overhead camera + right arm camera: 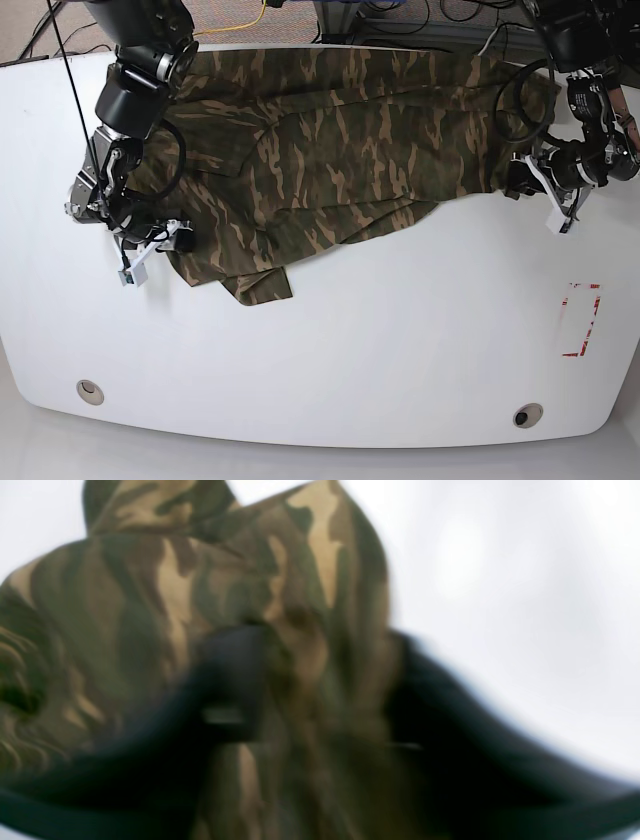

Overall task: Layout the t-shirt on the table in an organized manner, then fold the t-shirt properly
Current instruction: 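Hold the shirt edges with both grippers and lift them up, then lift the camouflage shirt with both grippers and drag it across the table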

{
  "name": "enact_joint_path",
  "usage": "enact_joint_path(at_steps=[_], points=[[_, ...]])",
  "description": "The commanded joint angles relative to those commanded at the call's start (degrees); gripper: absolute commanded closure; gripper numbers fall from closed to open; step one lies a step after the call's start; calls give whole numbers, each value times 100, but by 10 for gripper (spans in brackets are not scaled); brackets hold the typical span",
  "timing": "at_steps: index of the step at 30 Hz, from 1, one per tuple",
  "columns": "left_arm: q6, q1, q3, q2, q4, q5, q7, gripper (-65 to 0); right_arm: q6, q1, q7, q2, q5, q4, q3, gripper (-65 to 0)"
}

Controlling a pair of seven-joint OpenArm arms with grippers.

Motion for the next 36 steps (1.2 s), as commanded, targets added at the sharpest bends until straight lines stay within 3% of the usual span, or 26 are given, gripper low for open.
enact_joint_path(at_steps=[2,6,20,25,36], points=[[0,-26,9,0,-9,0,0,-75,0,0,-9,35,-18,26,-9,0],[0,-132,9,9,-26,0,0,-75,0,-44,-62,44,-18,378,-185,-30],[0,-589,9,18,18,-35,35,-75,0,-185,-1486,26,18,2470,-264,-14],[0,-1099,-9,26,308,-35,440,-75,0,167,-1855,70,-26,2778,-264,-14],[0,-2497,-9,176,1486,-35,1147,-75,0,1635,-2400,554,26,2848,-299,-14]])
